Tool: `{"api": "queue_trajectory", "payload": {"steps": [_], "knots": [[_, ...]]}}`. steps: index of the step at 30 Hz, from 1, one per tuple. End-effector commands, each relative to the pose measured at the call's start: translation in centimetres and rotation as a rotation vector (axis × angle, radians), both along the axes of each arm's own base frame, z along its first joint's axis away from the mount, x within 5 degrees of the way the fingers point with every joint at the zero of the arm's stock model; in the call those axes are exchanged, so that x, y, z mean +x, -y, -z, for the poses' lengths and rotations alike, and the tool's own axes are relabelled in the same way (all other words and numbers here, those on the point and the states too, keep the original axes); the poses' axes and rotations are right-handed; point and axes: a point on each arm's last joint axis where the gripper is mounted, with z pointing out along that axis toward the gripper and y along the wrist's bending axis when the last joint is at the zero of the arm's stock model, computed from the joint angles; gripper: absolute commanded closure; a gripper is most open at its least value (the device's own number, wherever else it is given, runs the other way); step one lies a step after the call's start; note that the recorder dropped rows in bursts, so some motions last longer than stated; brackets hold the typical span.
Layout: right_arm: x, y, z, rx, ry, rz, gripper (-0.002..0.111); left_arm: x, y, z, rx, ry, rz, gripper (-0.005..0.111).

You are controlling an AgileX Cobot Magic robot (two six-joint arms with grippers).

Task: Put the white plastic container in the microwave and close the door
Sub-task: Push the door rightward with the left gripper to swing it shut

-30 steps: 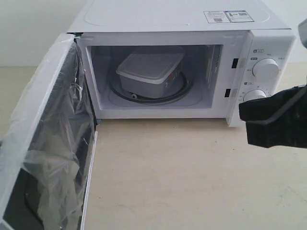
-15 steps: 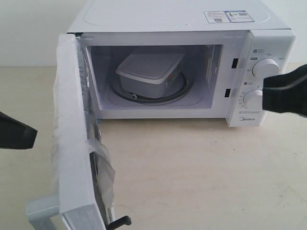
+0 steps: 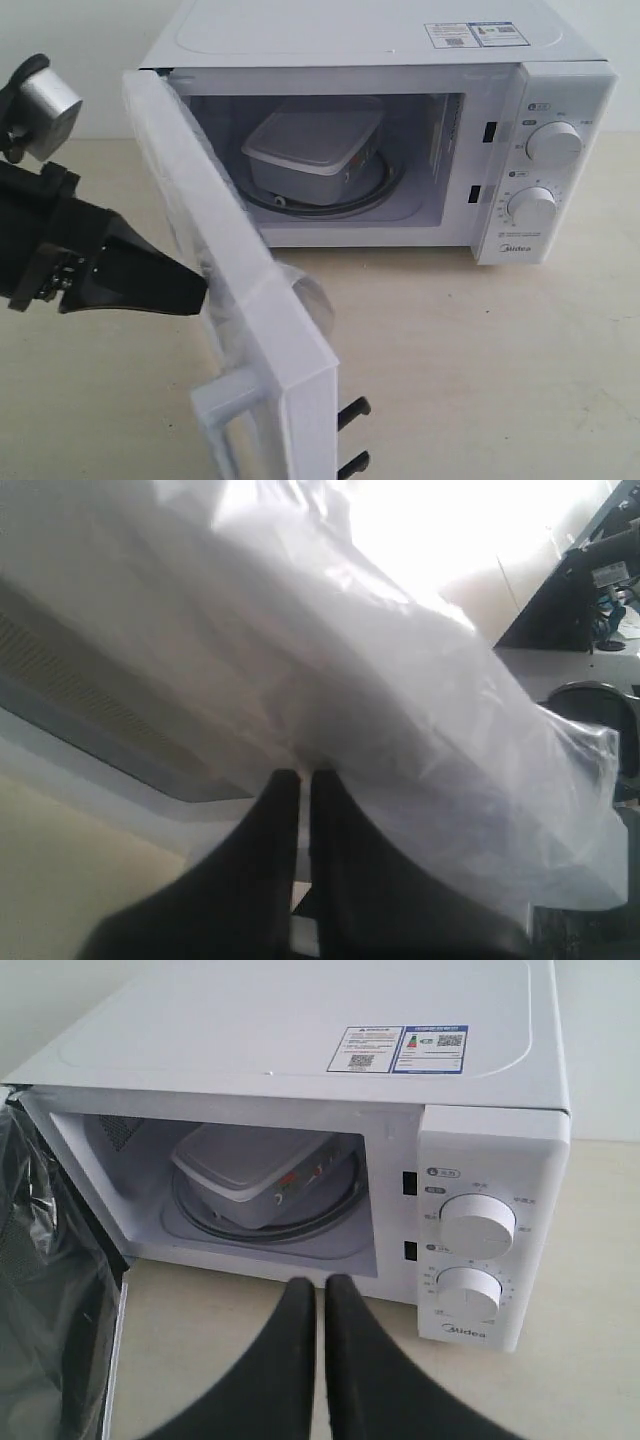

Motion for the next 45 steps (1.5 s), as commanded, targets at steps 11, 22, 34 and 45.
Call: {"api": "queue_trajectory", "payload": {"steps": [11, 22, 34, 45], "knots": [[-0.4, 0.5, -0.4, -0.008, 0.024, 0.01, 0.108, 5.6, 6.2, -1.0, -0.064, 0.08, 0.038, 0.102], [-0.6, 1.1, 0.0, -0.058, -0.016, 0.048, 0.108, 6.2, 6.6, -3.1, -0.052, 0.181, 0.068, 0.102], [-0.3, 0.5, 1.0, -0.018, -0.004, 0.022, 0.108, 5.2, 6.0, -4.6, -0.044, 0.234, 0.071, 0.102], [2.1, -3.8, 8.1, 0.139, 0.057, -0.233, 0.108, 4.8, 5.4, -4.7, 0.03, 0.265, 0.084, 0.102]]}}
